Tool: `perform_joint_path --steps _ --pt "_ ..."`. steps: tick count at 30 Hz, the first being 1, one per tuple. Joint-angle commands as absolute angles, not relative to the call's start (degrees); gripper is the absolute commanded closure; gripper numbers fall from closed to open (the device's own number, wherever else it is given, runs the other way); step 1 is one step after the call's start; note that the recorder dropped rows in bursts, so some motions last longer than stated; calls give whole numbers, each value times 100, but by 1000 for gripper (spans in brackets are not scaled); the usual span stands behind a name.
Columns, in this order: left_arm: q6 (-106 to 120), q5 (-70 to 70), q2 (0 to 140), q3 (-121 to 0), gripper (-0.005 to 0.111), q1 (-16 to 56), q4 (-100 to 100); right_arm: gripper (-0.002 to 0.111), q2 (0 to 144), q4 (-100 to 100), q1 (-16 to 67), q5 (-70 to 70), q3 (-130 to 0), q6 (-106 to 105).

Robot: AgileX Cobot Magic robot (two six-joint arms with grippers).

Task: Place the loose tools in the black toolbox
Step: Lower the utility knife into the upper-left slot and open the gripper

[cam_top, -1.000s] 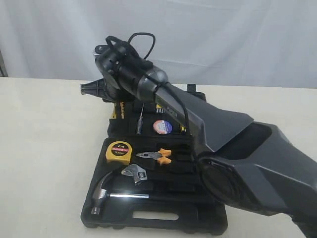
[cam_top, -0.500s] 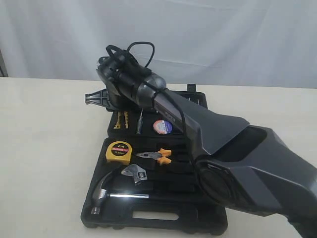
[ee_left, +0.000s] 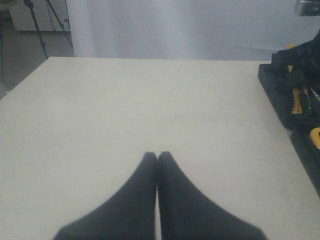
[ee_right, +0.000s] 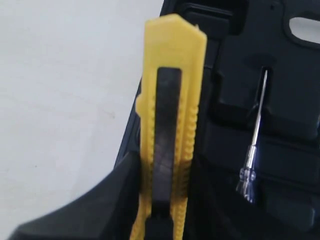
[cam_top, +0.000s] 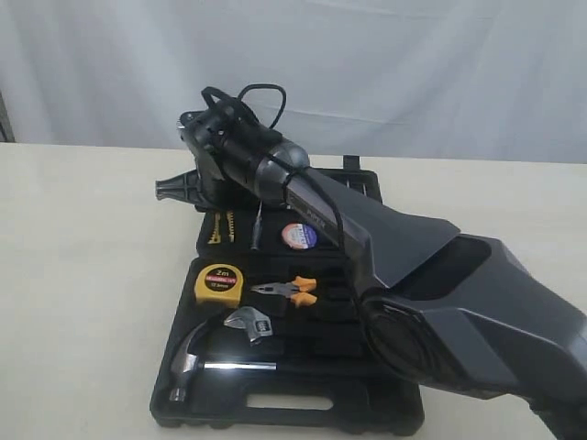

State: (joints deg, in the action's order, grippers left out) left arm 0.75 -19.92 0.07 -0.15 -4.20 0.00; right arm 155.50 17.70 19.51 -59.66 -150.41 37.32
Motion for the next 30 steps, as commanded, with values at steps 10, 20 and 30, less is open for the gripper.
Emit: perform_joint_path --steps 10,20,30 --pt "41 -1962 0 0 107 -393 0 81 15614 1318 1954 -6127 -15050 3639" --pt "41 -1962 0 0 107 -393 0 54 15614 1356 1954 -6028 -15050 3901" --pt "41 -1962 0 0 107 -393 0 54 15547 1356 1954 -6065 -15050 3916"
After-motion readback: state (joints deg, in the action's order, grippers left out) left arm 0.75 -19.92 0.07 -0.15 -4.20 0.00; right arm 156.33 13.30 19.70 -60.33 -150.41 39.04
